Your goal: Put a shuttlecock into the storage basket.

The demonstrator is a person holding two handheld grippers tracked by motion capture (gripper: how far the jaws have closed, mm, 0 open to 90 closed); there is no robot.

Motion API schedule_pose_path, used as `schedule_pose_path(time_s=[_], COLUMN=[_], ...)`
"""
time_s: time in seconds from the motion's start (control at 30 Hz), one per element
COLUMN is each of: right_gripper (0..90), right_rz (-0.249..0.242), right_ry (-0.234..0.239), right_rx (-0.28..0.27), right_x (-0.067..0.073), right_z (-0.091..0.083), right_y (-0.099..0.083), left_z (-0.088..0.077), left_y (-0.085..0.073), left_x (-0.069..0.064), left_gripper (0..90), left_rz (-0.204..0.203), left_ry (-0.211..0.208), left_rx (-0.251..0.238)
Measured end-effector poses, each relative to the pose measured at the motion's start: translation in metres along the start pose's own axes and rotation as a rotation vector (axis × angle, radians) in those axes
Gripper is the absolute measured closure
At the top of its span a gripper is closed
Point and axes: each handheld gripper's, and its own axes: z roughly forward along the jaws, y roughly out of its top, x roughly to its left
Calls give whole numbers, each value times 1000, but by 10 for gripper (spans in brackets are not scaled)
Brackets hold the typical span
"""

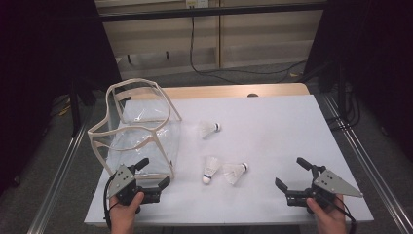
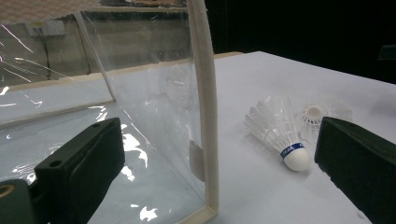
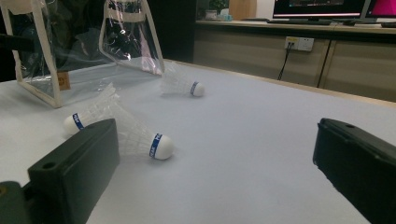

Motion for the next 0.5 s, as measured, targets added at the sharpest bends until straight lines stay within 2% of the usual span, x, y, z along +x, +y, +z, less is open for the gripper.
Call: schedule_pose_path(time_s=[0.5], right_gripper=[1], right_rz=[-10], right_ry=[13], right_rx=[-2], right_x=[1], right_z=[2], right_y=[1], left_z=[3], left_y=[1], left_x=[-6], left_gripper=[17], left_rz=[-4], left_ry=[-29], left_rx=[-1])
